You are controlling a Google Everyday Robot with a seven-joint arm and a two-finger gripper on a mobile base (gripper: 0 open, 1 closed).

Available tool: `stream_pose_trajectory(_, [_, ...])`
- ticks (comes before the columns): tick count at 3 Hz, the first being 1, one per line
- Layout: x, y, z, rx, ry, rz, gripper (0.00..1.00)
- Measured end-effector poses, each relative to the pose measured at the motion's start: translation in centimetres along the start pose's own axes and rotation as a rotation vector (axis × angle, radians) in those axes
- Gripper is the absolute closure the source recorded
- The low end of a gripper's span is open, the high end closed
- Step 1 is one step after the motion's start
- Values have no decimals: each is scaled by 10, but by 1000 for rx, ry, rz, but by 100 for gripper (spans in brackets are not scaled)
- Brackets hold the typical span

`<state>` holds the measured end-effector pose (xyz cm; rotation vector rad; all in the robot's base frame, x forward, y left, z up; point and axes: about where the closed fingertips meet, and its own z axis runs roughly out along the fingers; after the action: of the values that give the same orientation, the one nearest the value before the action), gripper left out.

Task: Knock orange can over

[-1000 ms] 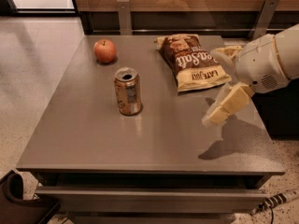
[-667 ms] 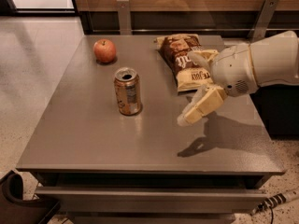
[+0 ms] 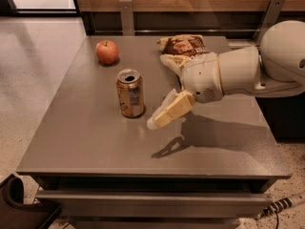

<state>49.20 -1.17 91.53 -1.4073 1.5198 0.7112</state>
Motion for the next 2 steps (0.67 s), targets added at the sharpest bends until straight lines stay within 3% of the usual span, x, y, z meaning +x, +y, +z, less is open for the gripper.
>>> stream_pose_trajectory(1, [0,-2,1,4,-10,3,0])
stream_pose_trajectory(2, [1,-24,16,37,-113,33,0])
